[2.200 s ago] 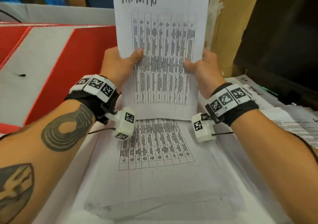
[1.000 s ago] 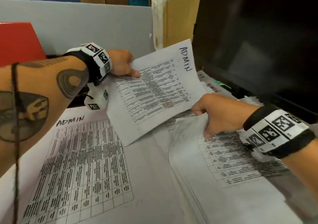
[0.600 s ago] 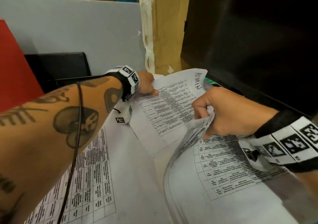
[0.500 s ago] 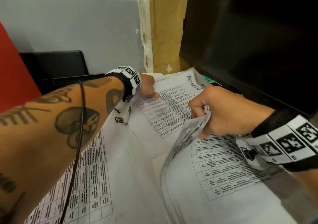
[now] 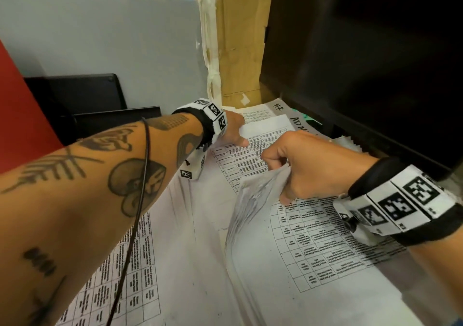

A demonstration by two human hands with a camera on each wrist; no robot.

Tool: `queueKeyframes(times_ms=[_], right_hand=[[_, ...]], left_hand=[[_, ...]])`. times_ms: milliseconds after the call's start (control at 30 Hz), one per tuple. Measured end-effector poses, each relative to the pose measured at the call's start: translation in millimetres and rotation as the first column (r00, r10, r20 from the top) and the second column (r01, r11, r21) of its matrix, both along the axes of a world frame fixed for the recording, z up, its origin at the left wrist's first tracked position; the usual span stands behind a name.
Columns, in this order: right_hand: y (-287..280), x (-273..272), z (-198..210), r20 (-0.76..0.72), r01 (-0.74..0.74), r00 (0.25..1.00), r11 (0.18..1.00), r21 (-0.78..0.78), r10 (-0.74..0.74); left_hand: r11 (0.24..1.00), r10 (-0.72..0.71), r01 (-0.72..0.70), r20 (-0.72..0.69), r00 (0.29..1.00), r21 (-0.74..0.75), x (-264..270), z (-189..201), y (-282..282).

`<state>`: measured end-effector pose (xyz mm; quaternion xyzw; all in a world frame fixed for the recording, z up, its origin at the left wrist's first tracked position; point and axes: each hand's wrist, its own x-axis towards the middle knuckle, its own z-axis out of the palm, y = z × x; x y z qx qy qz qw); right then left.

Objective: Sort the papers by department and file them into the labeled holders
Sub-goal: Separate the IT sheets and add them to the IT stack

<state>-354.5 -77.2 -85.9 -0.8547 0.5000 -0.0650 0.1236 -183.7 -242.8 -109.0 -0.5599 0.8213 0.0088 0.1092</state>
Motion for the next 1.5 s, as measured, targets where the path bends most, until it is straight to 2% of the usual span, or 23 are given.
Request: queueKeyframes(times_ms=[100, 200, 233, 300, 367, 400, 500, 600, 733, 867, 967, 1033, 1133, 1233, 1367, 1433, 1500], right_hand=[[-1.4, 4.5, 2.8, -0.034, 0.008, 0.999, 1.0, 0.026, -0.007], [-9.7, 9.7, 7.0, -0.085, -0.006, 0.996, 0.997, 0.081, 0.013], [-13.2, 13.0, 7.0, -0.115, -0.012, 0.993, 0.995, 0.095, 0.023], [-21.4, 21.1, 3.5, -0.209, 0.002, 0.978, 0.993, 0.121, 0.023], [-27.3, 28.3, -3.7, -0.298, 0.036, 0.954, 0.983, 0.181, 0.02], [-29.1, 31.8, -6.7, -0.343, 0.047, 0.939, 0.977, 0.207, 0.027], [-30.8, 48.3, -3.2, -0.494, 0.043, 0.867, 0.975, 0.217, 0.072], [-24.8, 80.9, 13.7, -0.541, 0.01, 0.836, 0.983, 0.185, 0.094], [-14.1, 136.3, 20.3, -0.345, -0.162, 0.919, 0.98, 0.114, 0.192], [-20.5, 184.6, 10.0, -0.202, -0.259, 0.95, 0.963, -0.074, 0.24], [-30.5, 214.2, 0.5, 0.026, -0.205, 0.976, 0.958, -0.199, 0.214], [-33.9, 230.9, -4.2, 0.173, -0.171, 0.962, 0.96, -0.222, 0.212], [-40.8, 244.9, -7.9, 0.268, -0.127, 0.944, 0.962, -0.243, 0.192], [-48.4, 244.0, -3.9, 0.279, -0.073, 0.949, 0.963, -0.259, 0.147], [-55.5, 230.5, -1.1, 0.375, -0.087, 0.917, 0.987, -0.138, 0.134], [-57.3, 224.2, -0.8, 0.431, -0.091, 0.893, 0.989, -0.114, 0.132], [-59.2, 217.7, 1.5, 0.445, -0.087, 0.883, 0.984, -0.155, 0.148]], left_hand=[[0.998, 0.004, -0.009, -0.084, 0.996, -0.061, 11.7, 13.6, 10.0], [0.99, 0.109, -0.126, -0.206, 0.972, -0.07, 54.8, 52.2, 29.9], [0.983, 0.166, -0.177, -0.172, 0.971, -0.05, 77.0, 62.7, 36.7], [0.959, 0.27, -0.266, -0.033, 0.962, 0.094, 123.9, 70.7, 53.9], [0.899, 0.341, -0.363, 0.129, 0.931, 0.247, 165.5, 66.2, 74.0], [0.874, 0.352, -0.399, 0.203, 0.914, 0.278, 184.6, 62.0, 84.3], [0.856, 0.355, -0.445, 0.325, 0.876, 0.264, 230.7, 41.7, 106.7], [0.894, 0.358, -0.413, 0.276, 0.892, 0.174, 256.5, 19.7, 116.5], [0.931, 0.362, -0.364, 0.088, 0.928, 0.016, 270.8, 22.2, 123.4], [0.91, 0.378, -0.382, -0.051, 0.924, -0.162, 271.8, 40.5, 130.2], [0.905, 0.356, -0.37, -0.103, 0.929, -0.209, 259.4, 51.6, 135.2], [0.915, 0.306, -0.329, -0.131, 0.943, -0.235, 249.6, 57.4, 137.1], [0.923, 0.222, -0.267, -0.184, 0.958, -0.277, 239.9, 64.0, 139.8], [0.936, 0.188, -0.256, -0.27, 0.944, -0.241, 247.3, 68.5, 141.3], [0.961, 0.247, -0.268, -0.221, 0.944, -0.072, 273.1, 61.7, 142.9], [0.956, 0.264, -0.288, -0.273, 0.925, -0.05, 282.7, 57.5, 144.7], [0.947, 0.276, -0.313, -0.321, 0.906, -0.069, 286.8, 58.1, 148.0]])
